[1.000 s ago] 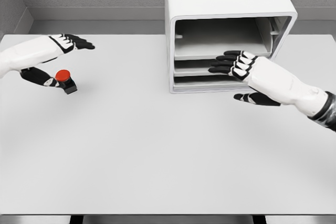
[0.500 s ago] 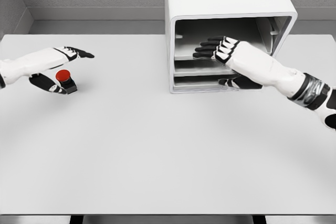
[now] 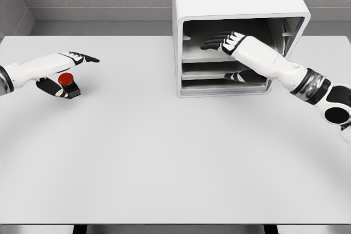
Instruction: Slide open multi-storey tabletop storage cabinets and put open load switch and slide close multi-storey tabletop storage cabinets
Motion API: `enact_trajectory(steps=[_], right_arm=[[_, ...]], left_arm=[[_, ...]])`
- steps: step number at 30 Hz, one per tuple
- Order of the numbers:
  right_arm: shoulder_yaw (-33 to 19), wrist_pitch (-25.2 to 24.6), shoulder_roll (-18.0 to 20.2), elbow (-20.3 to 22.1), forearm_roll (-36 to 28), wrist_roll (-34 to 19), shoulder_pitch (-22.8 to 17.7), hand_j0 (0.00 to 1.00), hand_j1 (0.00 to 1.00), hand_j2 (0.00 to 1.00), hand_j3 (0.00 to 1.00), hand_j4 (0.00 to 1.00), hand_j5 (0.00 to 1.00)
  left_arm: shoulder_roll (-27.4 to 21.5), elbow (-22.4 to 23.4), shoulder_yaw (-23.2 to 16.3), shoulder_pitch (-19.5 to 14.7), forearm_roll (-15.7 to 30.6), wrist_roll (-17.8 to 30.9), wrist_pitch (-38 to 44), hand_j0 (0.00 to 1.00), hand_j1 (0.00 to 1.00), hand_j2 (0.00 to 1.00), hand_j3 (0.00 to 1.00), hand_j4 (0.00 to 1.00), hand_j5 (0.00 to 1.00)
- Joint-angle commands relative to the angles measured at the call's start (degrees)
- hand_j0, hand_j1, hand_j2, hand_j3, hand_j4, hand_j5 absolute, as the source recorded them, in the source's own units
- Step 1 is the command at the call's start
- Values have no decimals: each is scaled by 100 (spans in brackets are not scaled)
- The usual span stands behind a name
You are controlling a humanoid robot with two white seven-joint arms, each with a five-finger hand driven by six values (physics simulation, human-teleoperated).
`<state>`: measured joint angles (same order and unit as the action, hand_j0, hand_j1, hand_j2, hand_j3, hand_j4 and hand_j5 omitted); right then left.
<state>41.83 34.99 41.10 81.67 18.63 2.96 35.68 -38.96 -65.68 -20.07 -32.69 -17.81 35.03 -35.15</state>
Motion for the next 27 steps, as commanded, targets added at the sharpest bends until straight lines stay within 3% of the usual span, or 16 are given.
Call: enact_trajectory(steps=[1,11,17,25,27], right_arm=[[27,1,-85,-160,-35,3,0,89,89,89,89,89,89],[123,1,-340,-564,-35,-6,141,83,83,83,83,83,83],[167,1,-480,-828,-26,-6,211,85,85,85,85,85,85],[387,1,-472,-934,-26,3,202,88,88,88,88,88,88],[404,1,-472,-916,-26,3,193,88,88,88,88,88,88]], left_arm=[[20,90,3,-9,-4,-3,15,100,100,100,100,100,100],[161,310,30,-97,-311,-3,15,100,100,100,100,100,100],[161,424,65,-211,-874,-3,15,100,100,100,100,100,100],[222,442,30,-272,-1076,-3,15,100,100,100,100,100,100],[222,459,30,-272,-1076,-3,15,94,94,94,94,94,94]])
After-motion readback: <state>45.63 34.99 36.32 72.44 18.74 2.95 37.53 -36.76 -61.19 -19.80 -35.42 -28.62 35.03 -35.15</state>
